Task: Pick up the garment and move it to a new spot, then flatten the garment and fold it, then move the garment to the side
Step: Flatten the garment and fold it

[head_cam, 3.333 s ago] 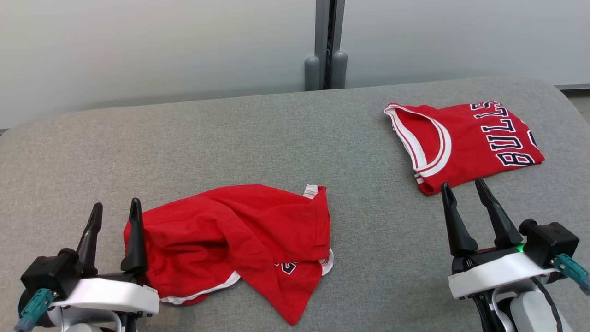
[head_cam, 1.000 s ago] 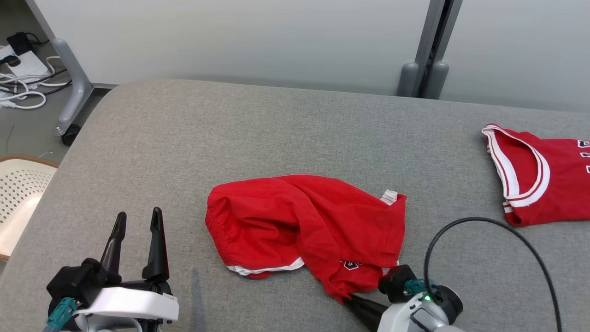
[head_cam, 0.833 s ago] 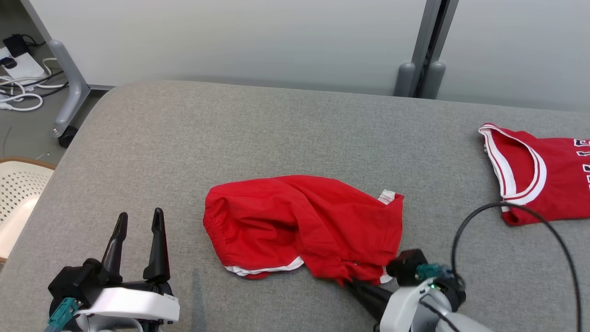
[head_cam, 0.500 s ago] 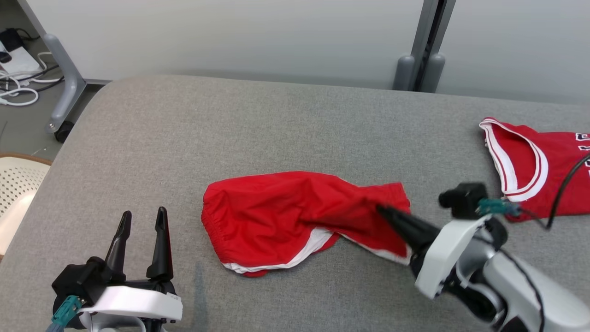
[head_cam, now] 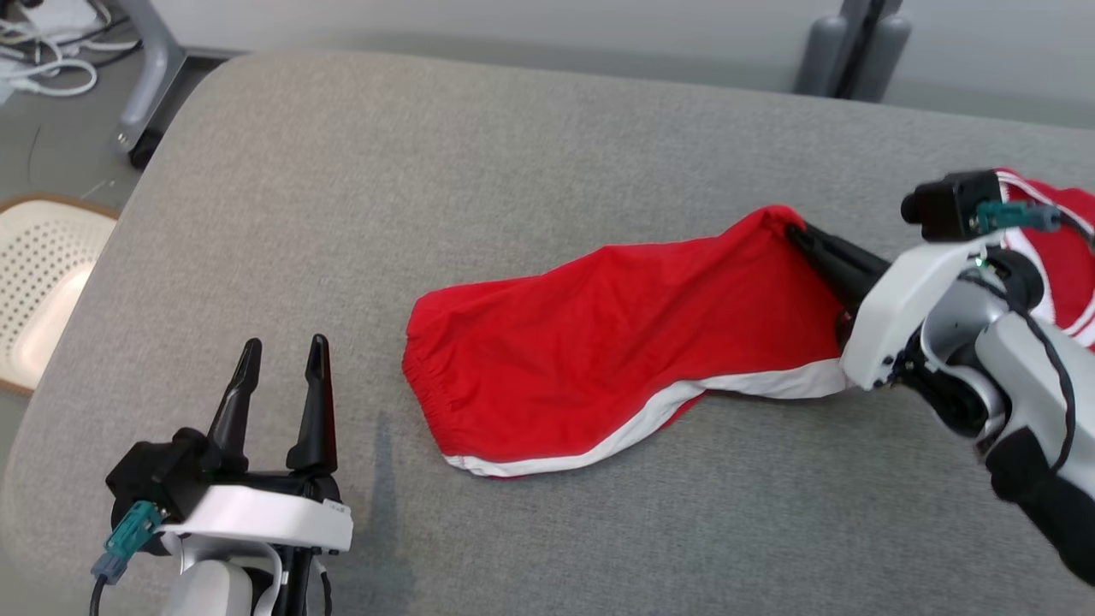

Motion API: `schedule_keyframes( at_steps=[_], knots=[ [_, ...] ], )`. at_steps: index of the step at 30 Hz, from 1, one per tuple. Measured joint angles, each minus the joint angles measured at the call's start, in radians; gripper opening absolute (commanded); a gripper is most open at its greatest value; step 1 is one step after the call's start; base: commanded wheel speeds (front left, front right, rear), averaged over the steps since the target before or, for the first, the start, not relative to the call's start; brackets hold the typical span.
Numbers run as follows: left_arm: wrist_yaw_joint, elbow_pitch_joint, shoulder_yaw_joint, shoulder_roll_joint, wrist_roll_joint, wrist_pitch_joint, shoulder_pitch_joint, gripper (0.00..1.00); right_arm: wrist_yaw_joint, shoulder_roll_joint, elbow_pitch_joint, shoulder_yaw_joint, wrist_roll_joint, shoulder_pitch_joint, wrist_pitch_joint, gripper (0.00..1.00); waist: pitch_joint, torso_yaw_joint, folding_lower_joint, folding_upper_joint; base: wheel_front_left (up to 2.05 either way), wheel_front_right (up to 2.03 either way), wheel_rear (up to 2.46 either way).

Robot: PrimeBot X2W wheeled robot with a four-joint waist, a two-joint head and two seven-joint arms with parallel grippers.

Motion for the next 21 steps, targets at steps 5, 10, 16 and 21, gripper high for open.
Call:
schedule_keyframes(
  at_steps=[5,10,16,21],
  knots=[
    [-0.008,0.010,-0.010,0.000,-0.005,0.000,-0.027,1.00,0.000,0.007,0.110,0.068,0.025,-0.104,0.042,0.00,0.048,0.032,0.0000,0.0000,0.00,0.00,0.00],
    [-0.009,0.021,-0.012,0.000,-0.007,0.000,-0.041,1.00,0.000,0.028,0.209,0.144,0.039,-0.181,0.042,0.00,0.072,0.052,0.0001,0.0000,0.00,0.00,0.00],
    [-0.012,0.031,-0.012,-0.001,-0.006,0.000,-0.060,1.00,0.000,0.048,0.320,0.199,0.056,-0.228,-0.058,1.00,0.064,0.045,0.0000,0.0000,0.00,0.00,0.00],
    [-0.017,0.041,0.001,0.000,0.002,0.000,-0.058,1.00,0.000,0.070,0.370,0.223,0.065,-0.235,-0.191,1.00,0.040,0.023,0.0000,0.0000,0.00,0.00,0.00]
  ],
)
